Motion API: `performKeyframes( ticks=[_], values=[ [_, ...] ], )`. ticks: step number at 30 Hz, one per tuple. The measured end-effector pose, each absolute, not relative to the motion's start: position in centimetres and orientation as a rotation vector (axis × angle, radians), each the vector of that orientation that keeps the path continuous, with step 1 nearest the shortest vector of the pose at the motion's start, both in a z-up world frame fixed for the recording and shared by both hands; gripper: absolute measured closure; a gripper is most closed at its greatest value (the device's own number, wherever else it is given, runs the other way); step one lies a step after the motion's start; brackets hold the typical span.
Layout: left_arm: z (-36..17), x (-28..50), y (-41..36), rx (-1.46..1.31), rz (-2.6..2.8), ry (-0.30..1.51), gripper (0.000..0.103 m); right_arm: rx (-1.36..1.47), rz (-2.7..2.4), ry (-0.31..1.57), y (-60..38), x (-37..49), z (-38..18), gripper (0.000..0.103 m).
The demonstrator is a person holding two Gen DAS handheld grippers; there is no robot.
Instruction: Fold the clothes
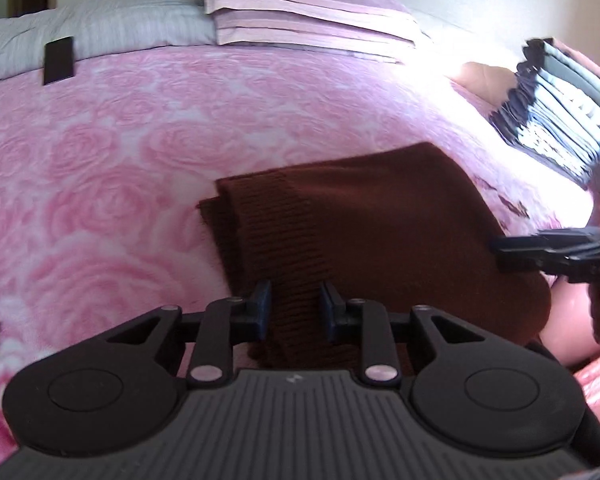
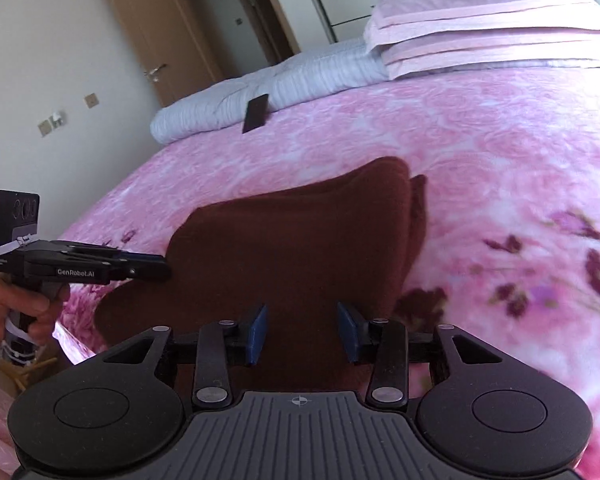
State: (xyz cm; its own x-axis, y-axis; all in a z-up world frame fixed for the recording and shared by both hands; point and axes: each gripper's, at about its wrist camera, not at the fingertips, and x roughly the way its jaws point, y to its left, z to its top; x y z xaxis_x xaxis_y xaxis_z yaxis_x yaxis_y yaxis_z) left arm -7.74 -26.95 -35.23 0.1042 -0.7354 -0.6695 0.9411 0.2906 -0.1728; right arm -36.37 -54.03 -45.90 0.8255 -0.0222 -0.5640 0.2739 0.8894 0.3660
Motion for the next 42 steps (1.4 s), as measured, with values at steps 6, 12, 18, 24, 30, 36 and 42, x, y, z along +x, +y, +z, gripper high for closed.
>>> performKeyframes(
  ticks=[6, 12, 18, 24, 30, 36, 42],
  values=[
    [-31.9, -10.5, -24.4, 0.386, -1.260, 0.603, 0.077, 0.369, -0.132, 0.572, -51.1, -38.5, -43.9, 0.061],
    [-34.2, -13.9, -24.5, 0.568, -1.305, 0.593, 0.074, 0.348, -0.164, 0.640, -49.8, -39.3, -45.5, 0.061],
    [-33.6, -15.1, -23.4, 0.635, -1.279, 0.510, 0.070, 0.154, -0.174, 0.655, -47.7, -40.1, -42.9, 0.055],
    [-32.9, -19.8, -21.7, 0.897, -1.337, 0.203, 0.037, -0.345, -0.101, 0.728, -41.6, -38.9, -45.1, 0.030],
    [-34.8, -23.6, -21.4, 1.119, -1.397, -0.006, 0.032, -0.781, -0.071, 0.817, -38.7, -36.4, -49.8, 0.039],
    [-37.7, -25.1, -23.1, 1.292, -1.368, -0.125, 0.025, -0.733, -0.076, 0.863, -40.7, -35.0, -49.0, 0.072],
    [-39.4, -24.5, -25.4, 1.405, -1.295, -0.146, 0.057, -0.675, -0.074, 0.811, -40.9, -35.7, -46.7, 0.072]
  ],
)
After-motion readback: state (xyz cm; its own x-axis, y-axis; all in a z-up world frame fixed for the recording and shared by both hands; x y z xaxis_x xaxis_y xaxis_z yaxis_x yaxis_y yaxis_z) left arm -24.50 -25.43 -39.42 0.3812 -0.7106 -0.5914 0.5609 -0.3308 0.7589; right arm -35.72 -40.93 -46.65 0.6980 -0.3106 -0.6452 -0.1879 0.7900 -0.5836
